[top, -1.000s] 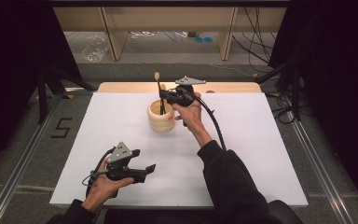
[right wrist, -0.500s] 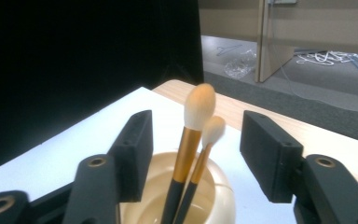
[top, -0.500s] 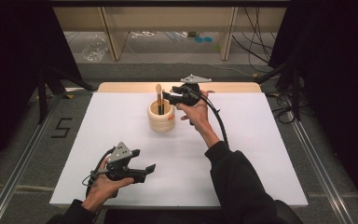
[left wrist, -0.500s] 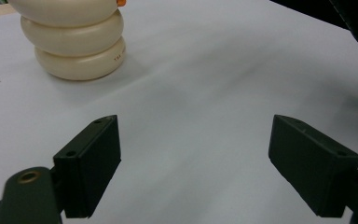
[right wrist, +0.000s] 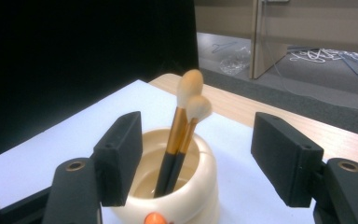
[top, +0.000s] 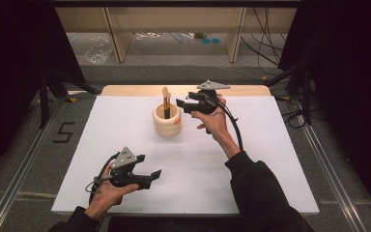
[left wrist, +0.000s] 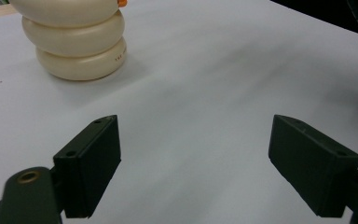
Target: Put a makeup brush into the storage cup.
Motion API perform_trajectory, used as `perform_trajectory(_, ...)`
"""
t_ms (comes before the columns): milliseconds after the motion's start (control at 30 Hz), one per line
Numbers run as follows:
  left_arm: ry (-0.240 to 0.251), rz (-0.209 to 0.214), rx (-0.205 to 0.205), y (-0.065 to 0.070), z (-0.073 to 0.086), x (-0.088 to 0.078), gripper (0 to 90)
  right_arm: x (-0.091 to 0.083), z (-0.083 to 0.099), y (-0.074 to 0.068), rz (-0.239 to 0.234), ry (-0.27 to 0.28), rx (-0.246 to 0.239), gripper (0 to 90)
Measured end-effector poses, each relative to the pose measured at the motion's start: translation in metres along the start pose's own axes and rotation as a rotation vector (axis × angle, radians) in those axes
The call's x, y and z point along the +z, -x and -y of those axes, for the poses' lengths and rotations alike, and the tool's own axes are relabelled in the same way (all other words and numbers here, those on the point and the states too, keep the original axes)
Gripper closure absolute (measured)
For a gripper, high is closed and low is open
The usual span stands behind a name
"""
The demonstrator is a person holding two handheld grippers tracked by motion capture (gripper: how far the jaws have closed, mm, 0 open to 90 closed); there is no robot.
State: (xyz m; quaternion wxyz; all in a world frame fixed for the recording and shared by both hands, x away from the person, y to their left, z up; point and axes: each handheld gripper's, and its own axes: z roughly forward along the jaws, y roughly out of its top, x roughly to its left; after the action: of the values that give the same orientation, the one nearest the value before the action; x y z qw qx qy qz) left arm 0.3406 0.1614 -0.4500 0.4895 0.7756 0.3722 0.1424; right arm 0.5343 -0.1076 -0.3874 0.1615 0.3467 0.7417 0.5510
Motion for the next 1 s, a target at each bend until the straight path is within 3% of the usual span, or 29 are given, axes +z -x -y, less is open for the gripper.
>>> perform_trajectory(267, 0.002, 0.006, 0.006, 0.000, 0.000, -0.001, 16.6, -0.020, -0.001, -0.008, -0.021, 0.004, -0.012, 32.0)
perform_trajectory(333, 0.011, -0.018, 0.030, -0.002, -0.001, -0.001, 16.6, -0.024, 0.001, -0.007, -0.019, 0.005, -0.026, 31.4)
perform_trajectory(433, 0.007, 0.005, 0.017, -0.001, -0.001, -0.001, 16.6, -0.030, 0.003, -0.007, -0.011, -0.004, -0.023, 29.3)
perform_trajectory(800, 0.004, -0.013, 0.008, -0.001, -0.001, -0.002, 16.6, -0.049, 0.008, -0.008, -0.003, 0.001, -0.028, 28.7)
perform_trajectory(1000, 0.008, 0.002, 0.006, 0.000, 0.000, -0.002, 16.6, -0.055, 0.010, -0.012, -0.005, 0.008, -0.031, 28.7)
